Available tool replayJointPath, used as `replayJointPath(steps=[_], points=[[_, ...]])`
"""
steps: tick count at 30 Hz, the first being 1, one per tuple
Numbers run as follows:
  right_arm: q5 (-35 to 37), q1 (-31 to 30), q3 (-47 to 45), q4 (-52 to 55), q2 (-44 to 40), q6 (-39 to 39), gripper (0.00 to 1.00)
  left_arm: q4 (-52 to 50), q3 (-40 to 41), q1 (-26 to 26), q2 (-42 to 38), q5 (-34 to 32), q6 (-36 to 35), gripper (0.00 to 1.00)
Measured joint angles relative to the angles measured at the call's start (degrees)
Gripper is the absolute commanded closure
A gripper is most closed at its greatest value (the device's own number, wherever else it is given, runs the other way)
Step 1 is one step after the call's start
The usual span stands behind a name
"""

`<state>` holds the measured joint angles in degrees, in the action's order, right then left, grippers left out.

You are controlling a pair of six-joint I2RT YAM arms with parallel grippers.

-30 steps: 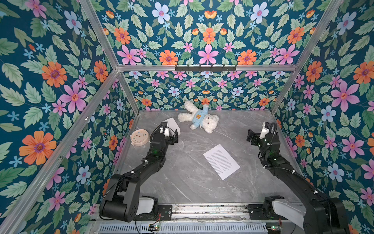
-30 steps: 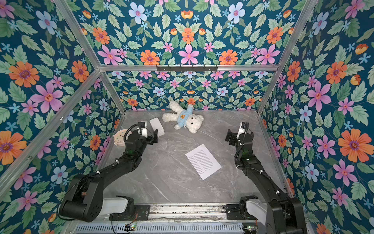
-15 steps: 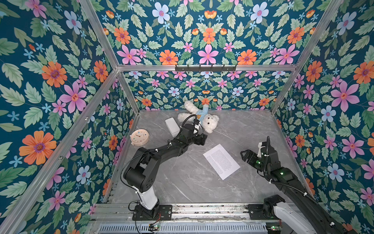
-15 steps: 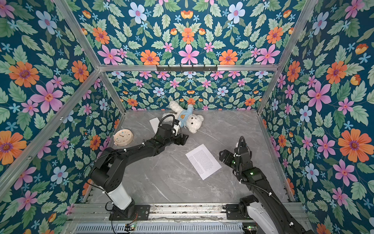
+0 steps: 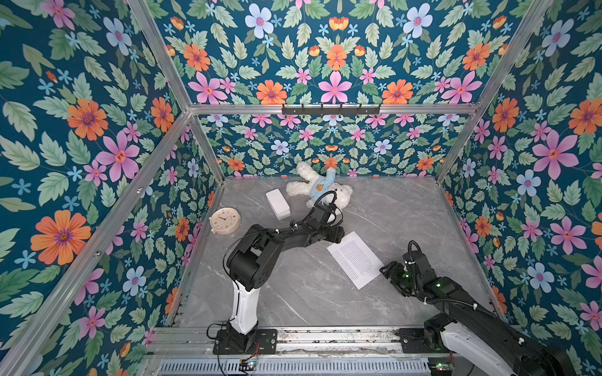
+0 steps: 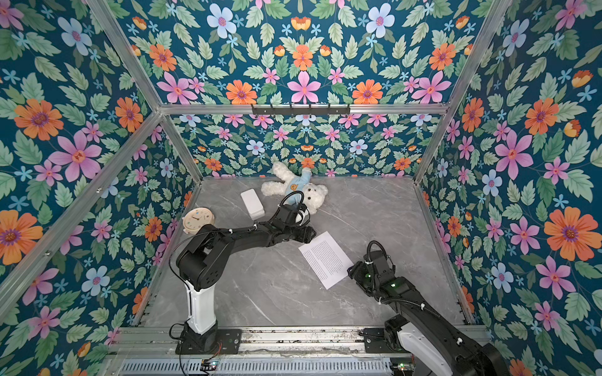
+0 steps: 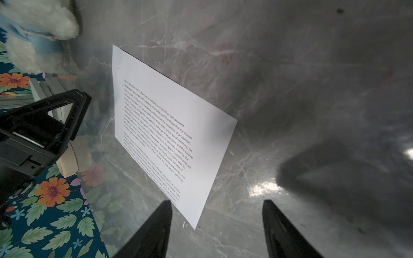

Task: Fold the rectangular paper in half along the long edge
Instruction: Pick up the paper from the center of the board.

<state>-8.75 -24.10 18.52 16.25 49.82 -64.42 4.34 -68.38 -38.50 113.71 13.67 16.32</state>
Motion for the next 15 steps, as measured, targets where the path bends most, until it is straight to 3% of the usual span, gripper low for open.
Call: replayJointPath(steps=[15], points=[[-2.73,0.13,2.32,-15.54,17.05,-1.97,0.37,-1.4,3.82,-0.5,-1.75,1.9,1.11,0.41]])
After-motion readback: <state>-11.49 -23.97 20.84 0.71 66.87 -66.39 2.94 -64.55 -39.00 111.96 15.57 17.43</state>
